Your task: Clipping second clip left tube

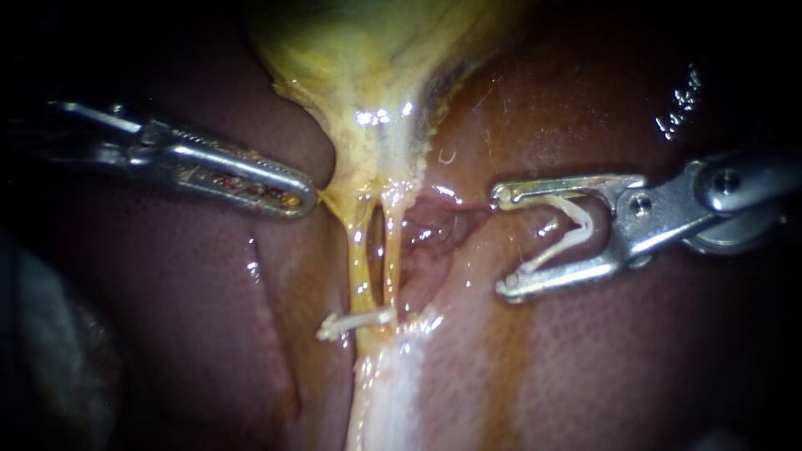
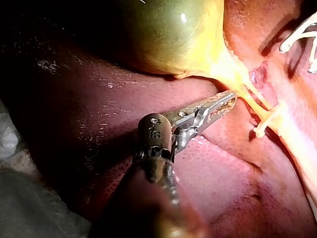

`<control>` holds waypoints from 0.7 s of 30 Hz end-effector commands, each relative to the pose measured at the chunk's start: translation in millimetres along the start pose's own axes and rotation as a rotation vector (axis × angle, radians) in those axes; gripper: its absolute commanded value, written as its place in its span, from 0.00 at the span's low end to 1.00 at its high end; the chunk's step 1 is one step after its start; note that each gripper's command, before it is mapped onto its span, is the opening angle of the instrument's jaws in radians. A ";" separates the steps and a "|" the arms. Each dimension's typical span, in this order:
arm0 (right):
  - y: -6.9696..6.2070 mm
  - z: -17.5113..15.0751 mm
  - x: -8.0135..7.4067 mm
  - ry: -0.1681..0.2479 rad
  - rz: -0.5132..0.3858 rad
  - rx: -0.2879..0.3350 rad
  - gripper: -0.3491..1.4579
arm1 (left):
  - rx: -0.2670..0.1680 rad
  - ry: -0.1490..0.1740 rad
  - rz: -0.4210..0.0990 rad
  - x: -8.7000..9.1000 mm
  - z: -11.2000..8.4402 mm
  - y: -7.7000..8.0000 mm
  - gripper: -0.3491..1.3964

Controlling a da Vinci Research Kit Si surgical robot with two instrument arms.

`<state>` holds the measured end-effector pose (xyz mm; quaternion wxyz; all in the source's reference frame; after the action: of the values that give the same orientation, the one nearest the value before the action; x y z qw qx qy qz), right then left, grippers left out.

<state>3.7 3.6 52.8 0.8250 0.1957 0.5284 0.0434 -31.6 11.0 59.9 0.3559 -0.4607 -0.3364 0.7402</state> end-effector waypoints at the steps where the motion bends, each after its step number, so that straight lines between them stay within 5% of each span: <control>1: 0.0 0.0 0.0 -0.003 0.000 0.000 0.47 | 0.000 0.000 0.000 0.0 0.0 0.0 0.00; 6: 0.0 0.0 0.0 -0.003 0.000 0.000 0.47 | -0.006 -0.002 -0.002 0.3 -0.9 0.4 0.00; 16: 0.0 0.0 0.0 -0.003 0.000 0.000 0.47 | 0.013 0.008 -0.028 3.1 -6.5 2.1 0.00; 21: -0.2 0.5 0.5 -0.003 0.002 0.004 0.47 | 0.016 0.013 -0.024 3.2 -7.2 2.3 0.00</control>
<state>4.6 3.3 52.4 0.8250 0.1986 0.5274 0.0425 -26.5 13.7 54.1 0.3705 -0.4581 -0.3342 0.7356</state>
